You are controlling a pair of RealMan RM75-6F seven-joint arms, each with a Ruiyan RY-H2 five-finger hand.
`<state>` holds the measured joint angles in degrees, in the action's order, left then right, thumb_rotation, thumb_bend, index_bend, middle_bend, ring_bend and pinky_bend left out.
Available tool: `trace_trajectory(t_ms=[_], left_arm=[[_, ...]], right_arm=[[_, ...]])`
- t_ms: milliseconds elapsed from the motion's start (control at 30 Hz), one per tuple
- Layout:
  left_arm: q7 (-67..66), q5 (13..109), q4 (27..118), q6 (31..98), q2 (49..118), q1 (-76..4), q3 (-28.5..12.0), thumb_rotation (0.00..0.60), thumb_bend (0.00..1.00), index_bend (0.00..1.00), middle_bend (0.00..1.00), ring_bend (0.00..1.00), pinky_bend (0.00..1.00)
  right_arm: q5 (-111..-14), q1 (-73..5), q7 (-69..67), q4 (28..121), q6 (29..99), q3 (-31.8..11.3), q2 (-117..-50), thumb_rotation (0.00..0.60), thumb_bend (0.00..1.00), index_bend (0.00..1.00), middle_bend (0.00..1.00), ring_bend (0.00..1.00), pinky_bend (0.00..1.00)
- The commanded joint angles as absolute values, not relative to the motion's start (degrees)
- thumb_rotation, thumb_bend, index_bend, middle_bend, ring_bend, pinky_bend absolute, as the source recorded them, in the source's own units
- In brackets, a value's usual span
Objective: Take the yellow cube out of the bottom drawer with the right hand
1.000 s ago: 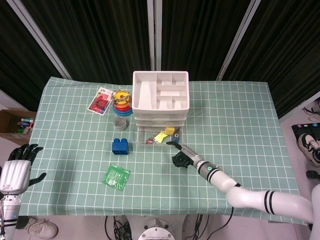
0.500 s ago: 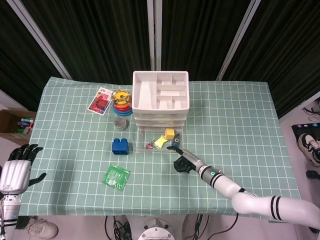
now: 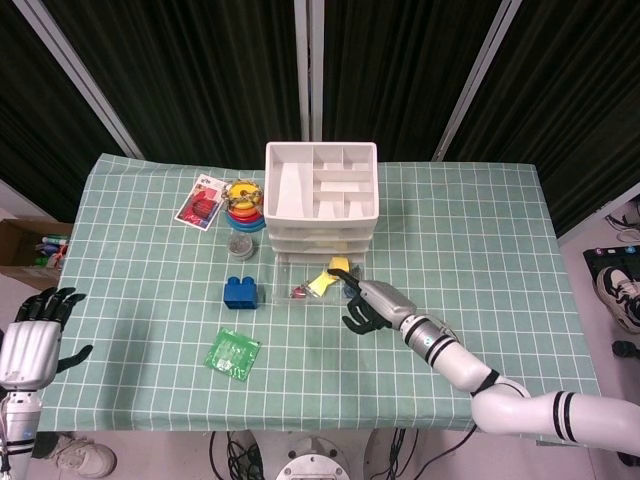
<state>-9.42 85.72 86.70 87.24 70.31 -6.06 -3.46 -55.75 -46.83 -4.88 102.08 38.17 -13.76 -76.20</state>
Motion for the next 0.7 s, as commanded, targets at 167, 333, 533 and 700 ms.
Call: trace_trajectory(t_ms=[167, 333, 533, 700], left_arm=[[-9.47, 86.01, 87.0, 87.78, 70.59, -5.38, -2.82, 0.6, 0.06, 0.24, 0.19, 0.14, 0.2], [-9.52, 86.15, 87.1, 88.54, 70.65, -4.76, -2.61, 0.6, 0.06, 0.24, 0.19, 0.14, 0.2], [-8.99, 85.88, 87.08, 89.21, 70.62, -3.95, -2.44, 0.6, 0.06, 0.24, 0.19, 0.14, 0.2], [-8.48, 85.76, 86.87, 89.53, 70.74, -3.42, -2.29, 0.6, 0.06, 0.24, 0.19, 0.14, 0.2]], right_arm=[[-53.43, -59.4, 34.62, 97.55, 49.67, -10.73, -78.44, 0.6, 0.11, 0.12, 0.79, 0.83, 0.85], [-52.59, -63.56, 49.03, 92.53, 54.14, -8.33, -84.47, 0.6, 0.05, 0.21, 0.83, 0.88, 0.9], [-54.23, -65.2, 53.94, 85.67, 54.65, -6.03, -89.82, 0.6, 0.05, 0.28, 0.88, 0.93, 0.95], [-58.14, -65.71, 56.14, 79.37, 54.43, -3.61, -93.29, 0.6, 0.05, 0.31, 0.89, 0.94, 0.96]])
